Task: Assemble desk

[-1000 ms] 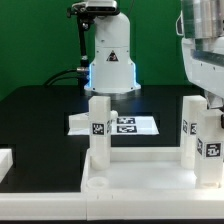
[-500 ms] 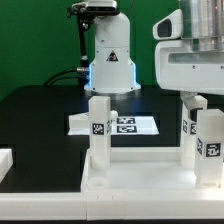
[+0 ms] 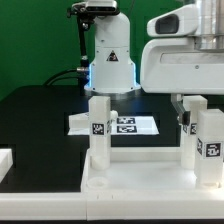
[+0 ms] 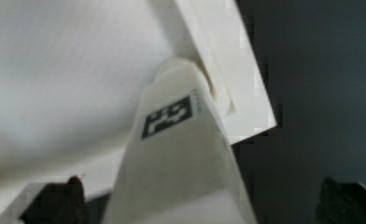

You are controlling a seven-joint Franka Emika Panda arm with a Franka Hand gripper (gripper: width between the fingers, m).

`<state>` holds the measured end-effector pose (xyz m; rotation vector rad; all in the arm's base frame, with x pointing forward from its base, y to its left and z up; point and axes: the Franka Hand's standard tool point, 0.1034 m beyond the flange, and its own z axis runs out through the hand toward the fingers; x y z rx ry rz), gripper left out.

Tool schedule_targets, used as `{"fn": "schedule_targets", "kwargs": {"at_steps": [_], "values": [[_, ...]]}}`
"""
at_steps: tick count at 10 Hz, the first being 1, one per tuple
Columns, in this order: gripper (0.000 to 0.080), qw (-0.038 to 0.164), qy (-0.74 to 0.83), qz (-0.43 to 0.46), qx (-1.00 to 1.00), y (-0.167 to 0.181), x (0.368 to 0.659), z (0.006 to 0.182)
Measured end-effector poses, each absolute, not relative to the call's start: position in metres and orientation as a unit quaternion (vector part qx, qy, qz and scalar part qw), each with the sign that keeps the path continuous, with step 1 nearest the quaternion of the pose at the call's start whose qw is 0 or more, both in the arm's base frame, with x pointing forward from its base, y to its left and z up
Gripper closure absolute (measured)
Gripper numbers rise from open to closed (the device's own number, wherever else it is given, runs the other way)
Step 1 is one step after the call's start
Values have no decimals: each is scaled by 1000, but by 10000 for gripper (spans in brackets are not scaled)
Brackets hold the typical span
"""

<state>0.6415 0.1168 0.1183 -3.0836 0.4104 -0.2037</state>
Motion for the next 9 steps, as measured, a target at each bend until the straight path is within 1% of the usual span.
{"fn": "schedule_targets", "kwargs": {"at_steps": [2,4,5,7,8,9], "values": [[162,13,158,-65,-985,115,642,118],[513,17,210,-63,-976,115,641,118],[515,19,253,-62,-965,113,641,117],[515,27,398,-58,-915,110,641,116],[515,39,510,-52,-858,108,639,115],[515,47,576,-43,-815,106,639,115]]}}
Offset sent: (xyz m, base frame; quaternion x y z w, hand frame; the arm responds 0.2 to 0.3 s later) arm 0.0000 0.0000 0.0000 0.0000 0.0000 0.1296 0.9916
